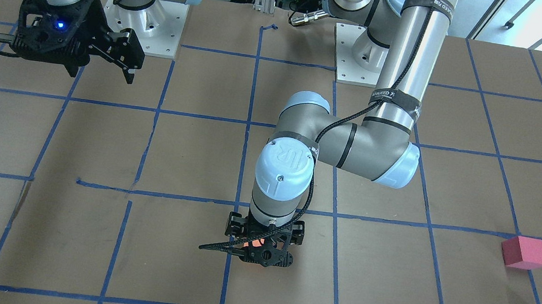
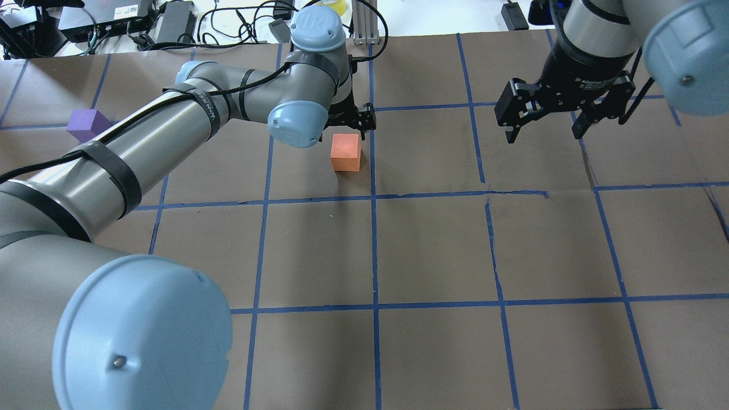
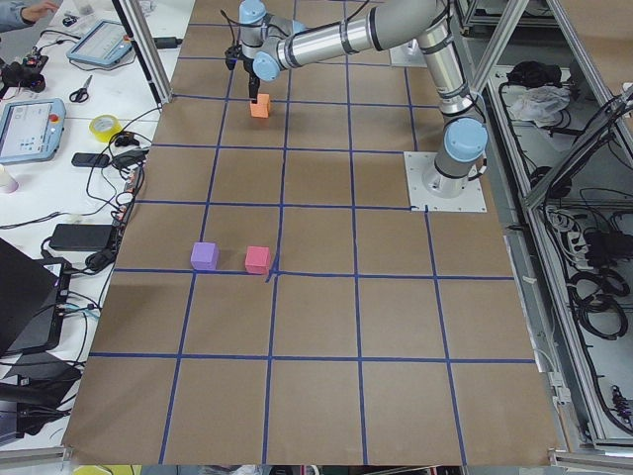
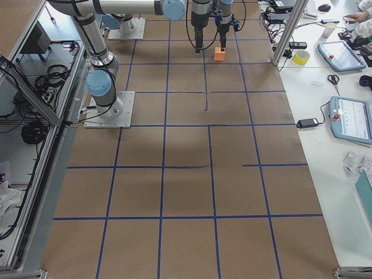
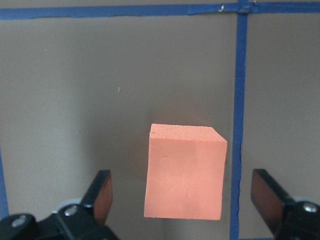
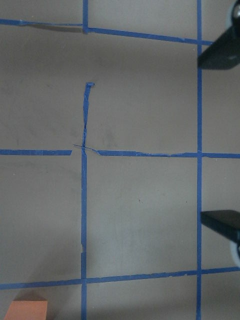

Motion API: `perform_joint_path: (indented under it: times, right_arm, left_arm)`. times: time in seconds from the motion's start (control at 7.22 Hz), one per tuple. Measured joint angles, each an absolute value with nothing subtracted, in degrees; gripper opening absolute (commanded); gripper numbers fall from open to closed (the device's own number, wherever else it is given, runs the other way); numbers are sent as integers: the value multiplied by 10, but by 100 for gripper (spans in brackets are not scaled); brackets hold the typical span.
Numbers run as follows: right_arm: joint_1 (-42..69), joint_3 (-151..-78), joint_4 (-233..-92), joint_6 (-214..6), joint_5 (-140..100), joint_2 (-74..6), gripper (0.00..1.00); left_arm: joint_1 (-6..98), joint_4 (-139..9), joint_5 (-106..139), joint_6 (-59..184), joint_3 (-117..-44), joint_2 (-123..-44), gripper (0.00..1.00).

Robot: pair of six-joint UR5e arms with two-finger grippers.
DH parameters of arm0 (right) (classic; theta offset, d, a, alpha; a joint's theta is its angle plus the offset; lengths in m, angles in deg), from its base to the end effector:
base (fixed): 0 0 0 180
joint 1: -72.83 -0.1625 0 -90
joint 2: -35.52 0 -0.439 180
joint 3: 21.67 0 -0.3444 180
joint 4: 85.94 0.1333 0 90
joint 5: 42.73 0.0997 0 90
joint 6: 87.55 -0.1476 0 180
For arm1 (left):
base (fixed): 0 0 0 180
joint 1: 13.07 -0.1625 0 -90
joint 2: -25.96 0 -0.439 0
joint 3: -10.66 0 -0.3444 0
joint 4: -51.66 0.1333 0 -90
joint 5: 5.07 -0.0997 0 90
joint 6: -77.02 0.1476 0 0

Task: Arrange blocks in a line
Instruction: 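Reach the left gripper to the orange cube and grasp it while the right arm withdraws, then carry the orange cube with the left gripper toward the purple cube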

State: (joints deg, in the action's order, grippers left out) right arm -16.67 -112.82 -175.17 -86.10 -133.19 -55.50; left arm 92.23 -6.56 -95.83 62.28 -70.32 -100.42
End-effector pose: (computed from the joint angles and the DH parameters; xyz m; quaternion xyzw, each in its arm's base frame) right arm 0.1283 -0.4351 0.4515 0.0083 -0.9999 -0.0079 0.0039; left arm -0.3053 -0.6184 0.2182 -0.0046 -0.9992 0.0390 0.0036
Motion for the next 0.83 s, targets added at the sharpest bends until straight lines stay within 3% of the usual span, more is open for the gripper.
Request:
perform_joint_path:
  times: [0.55, 0.69, 0.83]
  right_arm:
    - [-164, -1128, -1759, -859, -1335, -552, 100]
    - [-164, -1128, -1760, -859, -1335, -552, 100]
    - [-164, -1128, -1760, -858, -1335, -551, 100]
  left_arm:
    - [923, -55, -958, 620, -702, -1027, 100]
    - [923, -54, -958, 621, -702, -1030, 89]
    - [923, -53, -958, 621, -702, -1032, 63]
